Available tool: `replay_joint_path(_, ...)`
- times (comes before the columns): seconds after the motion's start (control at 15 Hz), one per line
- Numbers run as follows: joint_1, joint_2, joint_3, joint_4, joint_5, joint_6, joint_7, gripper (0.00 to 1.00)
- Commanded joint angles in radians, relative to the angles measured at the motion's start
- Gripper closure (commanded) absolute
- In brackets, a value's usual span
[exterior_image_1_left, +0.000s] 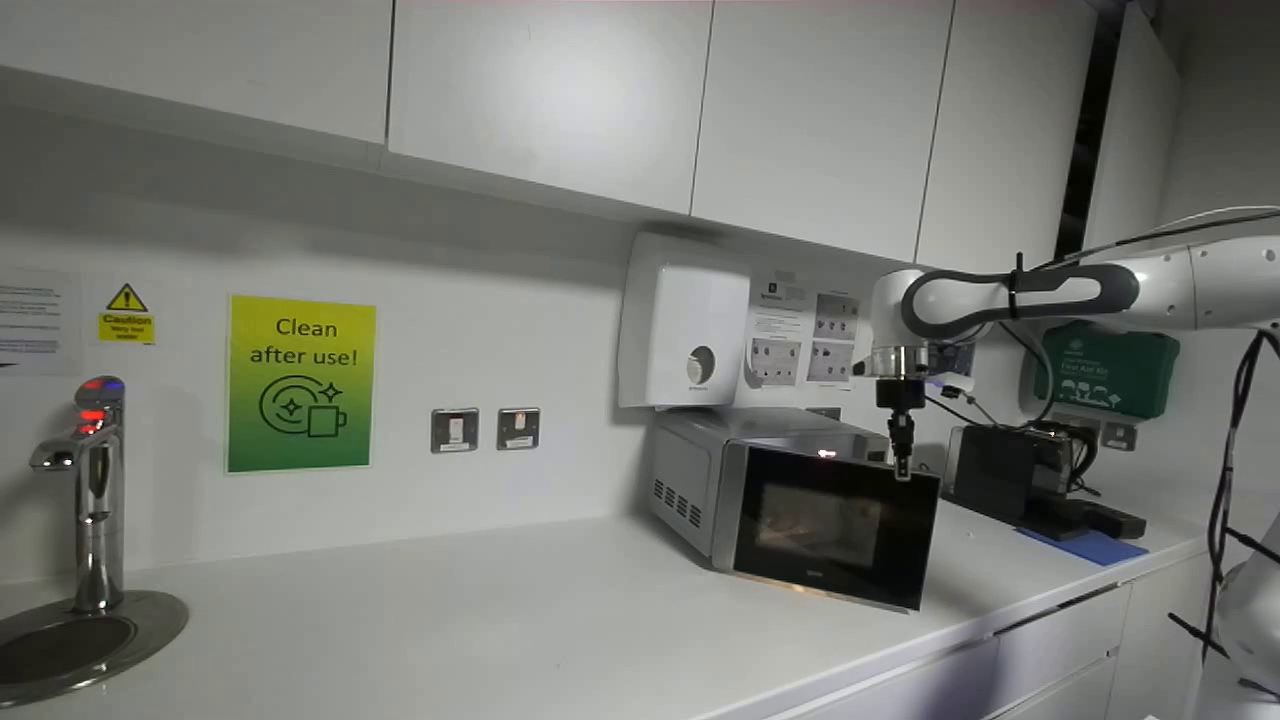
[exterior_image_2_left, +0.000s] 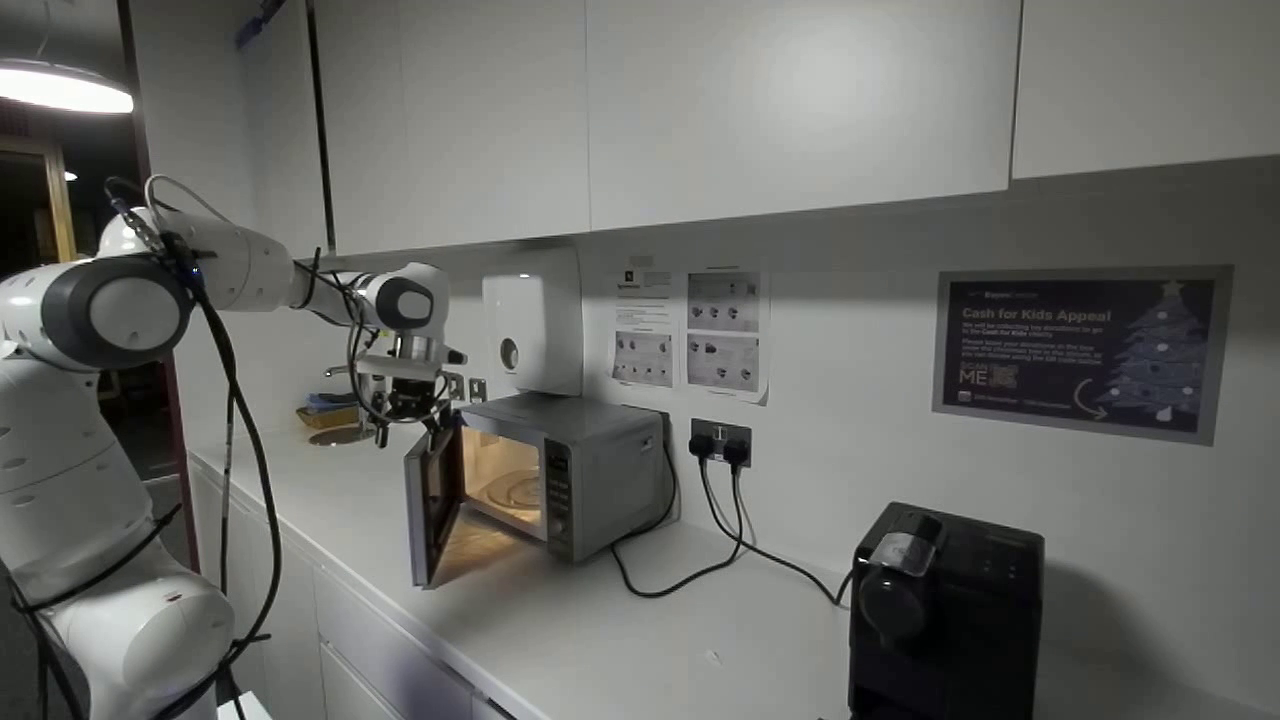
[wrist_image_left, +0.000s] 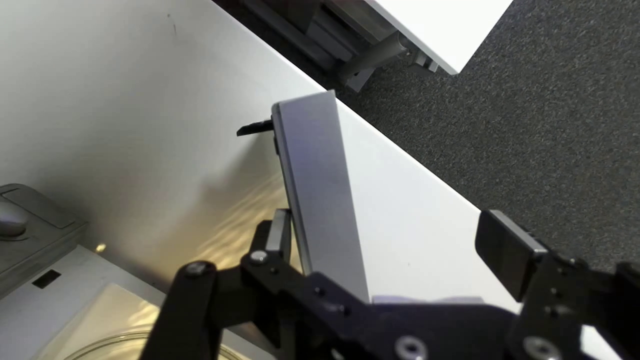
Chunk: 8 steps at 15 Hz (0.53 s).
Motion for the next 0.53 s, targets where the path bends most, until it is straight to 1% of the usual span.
replay_joint_path(0.0, 0.009, -0.009, 0.009, 0.003, -0.002, -0.03, 0.044, 0.0)
replay_joint_path(0.47, 0.012, -0.006, 0.027, 0.006, -0.005, -0.035, 0.079, 0.0)
